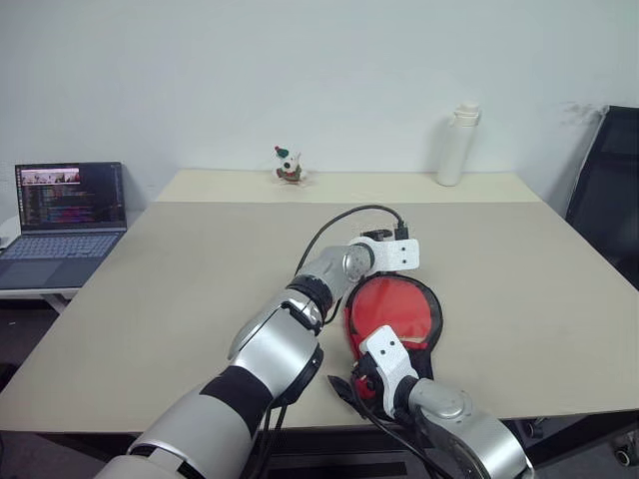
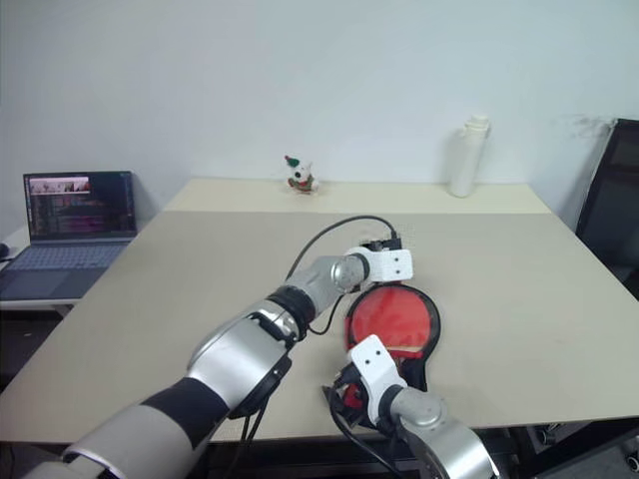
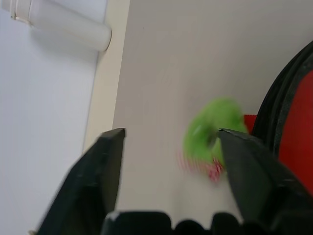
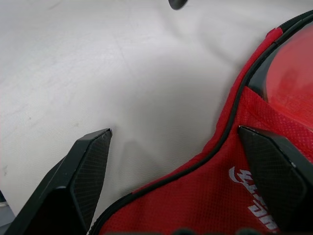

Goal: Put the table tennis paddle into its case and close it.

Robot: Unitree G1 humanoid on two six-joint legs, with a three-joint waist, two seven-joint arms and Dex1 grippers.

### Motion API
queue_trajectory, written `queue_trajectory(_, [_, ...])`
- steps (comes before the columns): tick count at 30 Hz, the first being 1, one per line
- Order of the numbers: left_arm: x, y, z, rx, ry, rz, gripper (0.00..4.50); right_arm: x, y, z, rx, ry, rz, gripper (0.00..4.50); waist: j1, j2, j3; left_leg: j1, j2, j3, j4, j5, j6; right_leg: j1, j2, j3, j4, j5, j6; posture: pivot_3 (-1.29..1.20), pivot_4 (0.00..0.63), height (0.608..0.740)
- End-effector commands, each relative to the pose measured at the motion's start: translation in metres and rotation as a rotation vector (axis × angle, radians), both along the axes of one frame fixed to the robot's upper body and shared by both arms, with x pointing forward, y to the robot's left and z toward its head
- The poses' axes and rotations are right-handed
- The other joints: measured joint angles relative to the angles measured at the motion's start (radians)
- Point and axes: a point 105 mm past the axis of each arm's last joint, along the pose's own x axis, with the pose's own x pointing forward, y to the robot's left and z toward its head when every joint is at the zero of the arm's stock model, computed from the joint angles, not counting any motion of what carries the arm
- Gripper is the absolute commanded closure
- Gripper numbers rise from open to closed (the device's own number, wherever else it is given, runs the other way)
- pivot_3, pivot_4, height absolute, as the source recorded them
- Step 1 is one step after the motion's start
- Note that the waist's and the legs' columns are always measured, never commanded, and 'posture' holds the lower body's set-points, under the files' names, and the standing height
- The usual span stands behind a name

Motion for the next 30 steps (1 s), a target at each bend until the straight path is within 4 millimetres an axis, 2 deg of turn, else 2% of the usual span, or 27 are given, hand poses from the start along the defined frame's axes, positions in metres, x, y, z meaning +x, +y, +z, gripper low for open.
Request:
queue_trajectory(1, [0.001,-0.006,0.023,-0.078,-0.030,-0.012,0.02,-0.006,-0.011,-0.035,-0.066,0.155,-0.026,0.00,-0.003,0.000,0.000,0.000,0.000,0.000,0.000,0.000,0.000,0.000,0.000,0.000,0.000,0.000,0.000,0.00,0.150,0.740])
queue_trajectory(3, [0.002,-0.005,0.036,-0.165,-0.014,-0.014,0.02,0.002,-0.015,-0.019,-0.035,0.108,-0.027,0.00,-0.006,0.000,0.000,0.000,0.000,0.000,0.000,0.000,0.000,0.000,0.000,0.000,0.000,0.000,0.000,0.00,0.150,0.740])
queue_trajectory(6, [0.006,0.004,0.062,-0.404,0.031,-0.002,0.02,0.009,-0.021,0.013,0.041,0.032,0.002,0.00,-0.007,0.000,0.001,-0.001,0.000,0.000,0.000,0.000,0.000,-0.001,0.000,0.000,0.000,0.000,0.000,0.00,0.150,0.740])
queue_trajectory(9, [0.008,0.018,0.074,-0.563,0.093,-0.012,0.02,0.013,-0.026,0.040,0.120,-0.021,0.048,0.00,-0.007,0.000,0.001,-0.002,0.000,-0.001,0.000,0.000,0.000,-0.001,-0.001,0.000,0.000,0.000,0.000,0.00,0.150,0.740])
queue_trajectory(14, [0.007,0.049,0.072,-0.739,0.211,-0.066,0.02,0.015,-0.038,0.093,0.257,-0.118,0.125,0.00,-0.007,0.002,0.004,-0.003,-0.001,-0.001,0.000,0.000,0.000,-0.002,-0.001,0.000,-0.001,0.000,0.000,0.00,0.150,0.740])
queue_trajectory(16, [0.001,0.068,0.065,-0.820,0.294,-0.119,0.02,0.017,-0.042,0.122,0.339,-0.172,0.150,0.00,-0.009,0.003,0.004,-0.003,-0.001,-0.001,-0.001,0.000,0.000,-0.002,-0.001,-0.001,-0.001,0.000,0.000,0.00,0.150,0.740])
queue_trajectory(18, [-0.004,0.086,0.058,-0.913,0.385,-0.159,0.02,0.026,-0.053,0.138,0.354,-0.222,0.123,0.00,-0.011,0.004,0.005,-0.002,0.000,-0.001,-0.002,0.000,0.000,-0.002,0.000,-0.001,0.000,0.003,-0.005,0.00,0.150,0.740])
queue_trajectory(21, [-0.028,0.106,0.044,-0.962,0.526,-0.276,0.02,0.055,-0.089,0.139,0.302,-0.257,-0.045,0.00,-0.011,0.004,0.005,-0.002,0.001,-0.001,-0.002,0.000,0.000,-0.002,0.001,-0.001,0.001,0.003,-0.006,0.00,0.150,0.740])
queue_trajectory(25, [-0.061,0.127,0.029,-1.010,0.605,-0.275,0.02,0.091,-0.132,0.116,0.236,-0.247,-0.255,0.00,-0.010,0.005,0.006,-0.003,0.000,-0.002,-0.002,0.000,0.000,-0.003,-0.001,0.000,0.001,0.003,-0.006,0.00,0.150,0.740])
queue_trajectory(30, [-0.088,0.137,0.020,-1.061,0.650,-0.221,0.02,0.127,-0.144,0.091,0.227,-0.233,-0.371,0.00,-0.009,0.006,0.006,-0.002,0.000,-0.003,-0.001,0.000,0.000,-0.002,-0.001,0.002,0.001,0.003,-0.006,0.00,0.150,0.740])
